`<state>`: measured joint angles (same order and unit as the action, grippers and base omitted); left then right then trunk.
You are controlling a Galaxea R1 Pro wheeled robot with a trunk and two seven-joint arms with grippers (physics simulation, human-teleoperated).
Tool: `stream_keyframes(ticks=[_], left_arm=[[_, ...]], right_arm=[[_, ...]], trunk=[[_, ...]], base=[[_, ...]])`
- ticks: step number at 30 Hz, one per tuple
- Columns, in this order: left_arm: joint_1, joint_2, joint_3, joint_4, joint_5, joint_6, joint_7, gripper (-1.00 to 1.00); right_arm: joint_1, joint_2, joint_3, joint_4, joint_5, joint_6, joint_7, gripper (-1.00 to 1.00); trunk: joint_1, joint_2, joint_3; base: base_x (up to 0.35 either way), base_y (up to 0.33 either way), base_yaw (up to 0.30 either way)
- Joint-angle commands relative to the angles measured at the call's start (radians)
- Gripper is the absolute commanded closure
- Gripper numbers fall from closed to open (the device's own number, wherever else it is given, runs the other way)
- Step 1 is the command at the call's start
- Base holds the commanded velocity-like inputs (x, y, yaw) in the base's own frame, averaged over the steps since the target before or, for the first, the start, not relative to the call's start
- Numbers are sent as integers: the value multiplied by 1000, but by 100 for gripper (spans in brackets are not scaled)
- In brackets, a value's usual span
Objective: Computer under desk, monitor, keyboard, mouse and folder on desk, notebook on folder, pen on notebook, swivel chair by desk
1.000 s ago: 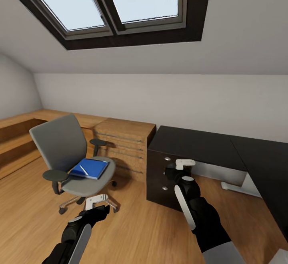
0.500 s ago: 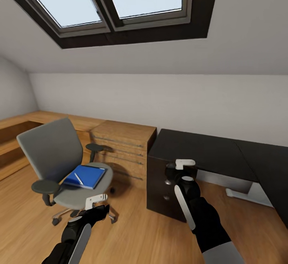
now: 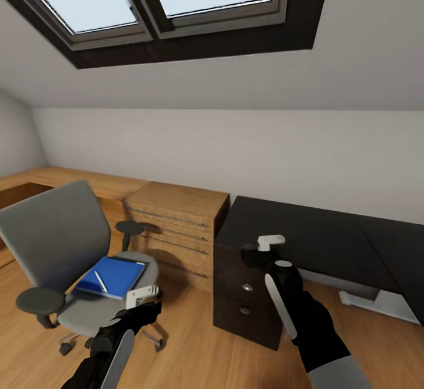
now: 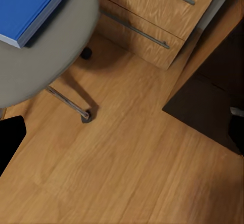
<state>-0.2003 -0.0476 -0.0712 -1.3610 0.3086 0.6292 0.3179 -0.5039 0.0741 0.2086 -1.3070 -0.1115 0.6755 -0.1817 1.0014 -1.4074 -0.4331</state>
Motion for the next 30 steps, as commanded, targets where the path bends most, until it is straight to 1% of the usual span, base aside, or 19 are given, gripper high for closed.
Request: stream_keyframes(ticks=[1,2,3,4,5,6,8,9,10,12,13,15,18,20,25,30], left_arm=[[-1,0,-1,-2,11,3,9,-100],[-1,0,-1,-3,11,3,8,-100],[-1,0,-1,-3,11,3,8,-100],[-1,0,-1,-4,11,3,8,-100],[-1,0,-1,-4,11,3,8,-100],[-1,0,-1,-4,11,3,7,-100],[-1,0,-8,-4,11,2,7,-100],[-1,0,-10,-4,11,2,7,-100],[-1,0,-13,-4,11,2,7,-100],[-1,0,-15,-4,11,1,7,-100],[-1,0,-15,-4,11,1,7,-100],[-1,0,-16,-5,11,1,6,-100],[-1,0,-16,-13,11,1,6,-100],[-1,3,-15,-39,11,2,7,-100],[-1,3,-15,-42,12,3,8,-100],[-1,2,-15,-41,12,3,9,-100]], right_arm=[[-1,-20,13,-2,-9,8,48,100],[-1,-43,27,-3,-8,11,111,100],[-1,-57,34,-4,-8,12,143,100],[-1,-86,47,-5,-7,13,208,100],[-1,-101,55,-6,-6,14,241,100],[-1,-169,96,-7,-5,16,406,100],[-1,-214,120,-7,-4,15,529,100],[-1,-223,124,-7,-4,14,555,100],[-1,-244,140,-8,1,11,625,100],[-1,-256,154,-8,17,10,676,100],[-1,-259,157,-8,24,9,688,100],[-1,-263,165,-7,59,8,718,100],[-1,-264,170,-7,89,7,731,100],[-1,-262,172,-4,103,7,736,100],[-1,-262,172,-7,104,5,737,100],[-1,-261,174,-6,105,3,737,100]], trunk=[[1,-1,-1],[1,-1,-1],[1,-1,-1],[1,-1,-1],[1,-1,-1],[1,-1,-1],[1,-1,-1],[1,-1,-1],[1,-1,-1],[1,-1,-1],[1,-1,-1],[1,-1,-1],[1,-1,-1],[1,-1,-1],[1,-1,-1],[1,-1,-1]], base=[[323,-117,0],[323,-117,0],[323,-117,0],[323,-117,0],[323,-117,0],[323,-117,0],[323,-109,0],[323,-101,0],[323,-90,0],[323,-83,0],[323,-68,0],[323,-36,0],[323,-15,0],[325,-4,0],[324,-27,0],[303,-164,0]])
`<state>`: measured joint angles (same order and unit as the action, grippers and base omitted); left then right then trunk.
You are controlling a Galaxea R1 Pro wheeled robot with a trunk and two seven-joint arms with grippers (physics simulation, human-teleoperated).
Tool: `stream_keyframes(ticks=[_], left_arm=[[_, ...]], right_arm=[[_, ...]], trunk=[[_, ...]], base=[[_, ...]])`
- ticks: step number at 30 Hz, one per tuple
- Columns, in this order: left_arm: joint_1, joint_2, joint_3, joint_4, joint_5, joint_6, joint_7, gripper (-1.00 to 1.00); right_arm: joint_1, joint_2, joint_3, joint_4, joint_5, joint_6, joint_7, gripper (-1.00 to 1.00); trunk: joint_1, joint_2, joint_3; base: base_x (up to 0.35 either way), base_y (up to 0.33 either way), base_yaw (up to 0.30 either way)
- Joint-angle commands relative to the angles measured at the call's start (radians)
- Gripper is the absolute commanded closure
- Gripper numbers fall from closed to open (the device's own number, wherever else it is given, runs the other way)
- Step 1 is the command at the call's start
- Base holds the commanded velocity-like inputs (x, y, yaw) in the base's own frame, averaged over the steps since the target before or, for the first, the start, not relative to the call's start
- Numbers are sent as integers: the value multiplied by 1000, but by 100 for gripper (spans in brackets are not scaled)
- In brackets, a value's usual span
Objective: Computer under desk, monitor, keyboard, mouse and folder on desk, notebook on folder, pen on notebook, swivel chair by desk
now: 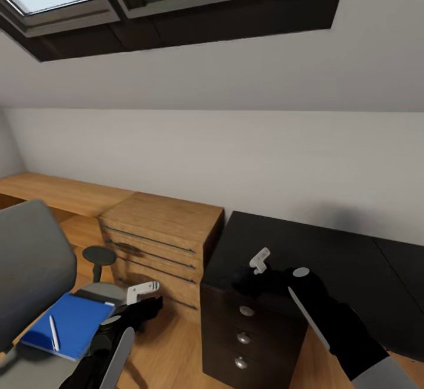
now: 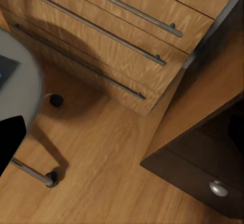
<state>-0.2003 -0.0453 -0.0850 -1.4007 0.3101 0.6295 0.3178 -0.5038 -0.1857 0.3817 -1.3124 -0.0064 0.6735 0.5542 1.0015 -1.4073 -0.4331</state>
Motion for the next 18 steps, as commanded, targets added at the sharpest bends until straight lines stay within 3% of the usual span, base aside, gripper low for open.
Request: stream_keyframes(ticks=[1,7,13,18], left_arm=[[-1,0,-1,-1,11,3,10,-100],[-1,1,0,0,12,4,14,-100],[-1,1,1,0,12,4,15,-100],[-1,1,1,3,12,3,15,-100]], right_arm=[[-1,-1,1,-1,-1,5,2,100],[-1,1,-2,-2,-1,3,-5,100],[-1,2,1,-2,0,3,-6,100],[-1,3,3,0,0,-5,-7,100]], trunk=[[1,-1,-1],[1,-1,-1],[1,-1,-1],[1,-1,-1]], base=[[254,-190,0],[52,-84,46],[12,-232,234],[169,-254,271]])
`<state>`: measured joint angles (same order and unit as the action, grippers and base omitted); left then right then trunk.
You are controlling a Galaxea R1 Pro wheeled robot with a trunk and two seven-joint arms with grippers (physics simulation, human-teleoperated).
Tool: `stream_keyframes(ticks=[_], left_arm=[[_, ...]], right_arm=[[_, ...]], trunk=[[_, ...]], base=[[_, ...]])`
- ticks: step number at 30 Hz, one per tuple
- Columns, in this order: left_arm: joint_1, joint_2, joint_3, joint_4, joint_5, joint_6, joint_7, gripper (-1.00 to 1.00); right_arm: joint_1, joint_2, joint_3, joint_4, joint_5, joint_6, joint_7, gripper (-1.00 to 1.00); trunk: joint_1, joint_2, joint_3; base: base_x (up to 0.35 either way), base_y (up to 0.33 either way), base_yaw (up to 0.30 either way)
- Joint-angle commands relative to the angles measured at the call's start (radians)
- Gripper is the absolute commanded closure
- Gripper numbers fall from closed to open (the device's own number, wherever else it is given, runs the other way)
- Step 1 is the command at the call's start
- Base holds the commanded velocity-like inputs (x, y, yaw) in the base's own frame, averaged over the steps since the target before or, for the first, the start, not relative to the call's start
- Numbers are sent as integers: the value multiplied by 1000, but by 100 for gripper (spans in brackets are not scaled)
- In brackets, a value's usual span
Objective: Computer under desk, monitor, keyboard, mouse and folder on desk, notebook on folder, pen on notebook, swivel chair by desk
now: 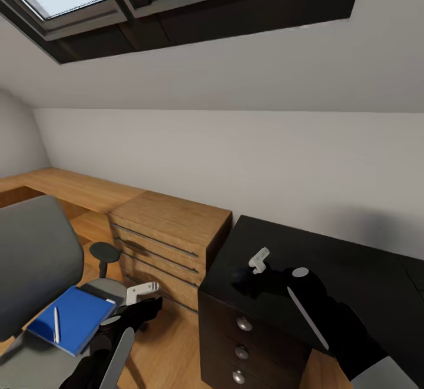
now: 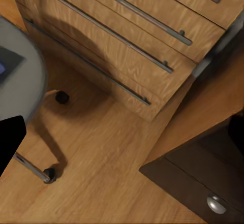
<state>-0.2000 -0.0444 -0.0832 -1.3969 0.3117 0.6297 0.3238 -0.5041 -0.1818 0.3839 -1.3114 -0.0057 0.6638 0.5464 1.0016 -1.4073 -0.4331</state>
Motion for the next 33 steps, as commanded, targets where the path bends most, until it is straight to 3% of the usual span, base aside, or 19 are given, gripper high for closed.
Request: stream_keyframes(ticks=[1,13,26,33], left_arm=[[-1,0,-1,-1,11,3,9,-100],[-1,1,-1,-1,10,2,9,-100],[-1,1,0,-2,9,2,9,-100],[-1,2,2,-9,9,2,8,-100]], right_arm=[[-1,-1,1,-1,0,4,1,100],[-1,-2,3,0,0,1,3,100],[-1,-3,0,4,0,-4,3,100],[-1,-4,-1,13,2,-87,-7,100]], trunk=[[0,-1,-1],[0,-1,-5],[0,-1,-5],[0,-1,-5]], base=[[230,-237,275],[253,-84,266],[6,0,11],[3,0,0]])
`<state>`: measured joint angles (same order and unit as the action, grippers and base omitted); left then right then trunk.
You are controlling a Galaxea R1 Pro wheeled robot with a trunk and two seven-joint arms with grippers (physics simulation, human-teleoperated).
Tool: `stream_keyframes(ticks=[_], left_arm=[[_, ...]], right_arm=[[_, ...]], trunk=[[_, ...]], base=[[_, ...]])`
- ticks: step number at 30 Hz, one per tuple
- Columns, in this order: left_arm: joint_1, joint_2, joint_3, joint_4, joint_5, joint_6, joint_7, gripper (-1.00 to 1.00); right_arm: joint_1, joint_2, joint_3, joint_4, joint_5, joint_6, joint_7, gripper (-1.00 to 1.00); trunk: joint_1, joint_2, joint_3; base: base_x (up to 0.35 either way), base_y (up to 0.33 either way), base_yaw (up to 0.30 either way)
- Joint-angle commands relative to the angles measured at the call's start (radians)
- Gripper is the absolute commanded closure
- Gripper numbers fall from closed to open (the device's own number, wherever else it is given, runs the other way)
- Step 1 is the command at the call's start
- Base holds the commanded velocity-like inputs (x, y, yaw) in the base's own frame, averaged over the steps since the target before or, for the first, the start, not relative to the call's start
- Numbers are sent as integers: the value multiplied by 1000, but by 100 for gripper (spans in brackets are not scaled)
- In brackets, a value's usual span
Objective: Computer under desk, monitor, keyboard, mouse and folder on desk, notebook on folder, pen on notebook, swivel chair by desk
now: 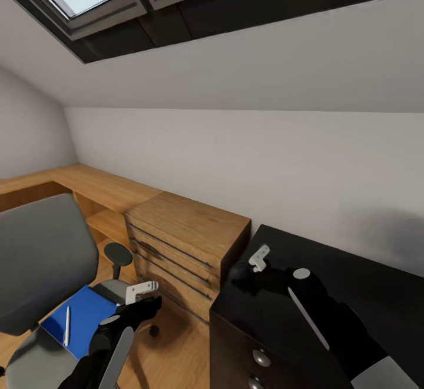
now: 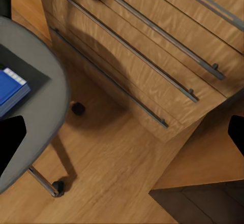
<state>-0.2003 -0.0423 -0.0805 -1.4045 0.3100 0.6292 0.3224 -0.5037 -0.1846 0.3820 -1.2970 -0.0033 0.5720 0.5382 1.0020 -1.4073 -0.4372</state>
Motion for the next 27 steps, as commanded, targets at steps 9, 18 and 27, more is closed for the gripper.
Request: stream_keyframes(ticks=[9,18,27], left_arm=[[-1,1,-1,-2,11,3,9,-100],[-1,0,-1,-11,10,4,9,-100],[-1,1,-1,-16,9,4,9,-100]], right_arm=[[-1,-1,0,6,13,-6,-3,100],[-2,49,9,141,162,-1,-30,100],[-2,72,12,176,246,2,-23,100]], trunk=[[0,-1,-1],[0,-1,-1],[0,-1,-1]], base=[[236,0,0],[44,0,0],[-23,0,0]])
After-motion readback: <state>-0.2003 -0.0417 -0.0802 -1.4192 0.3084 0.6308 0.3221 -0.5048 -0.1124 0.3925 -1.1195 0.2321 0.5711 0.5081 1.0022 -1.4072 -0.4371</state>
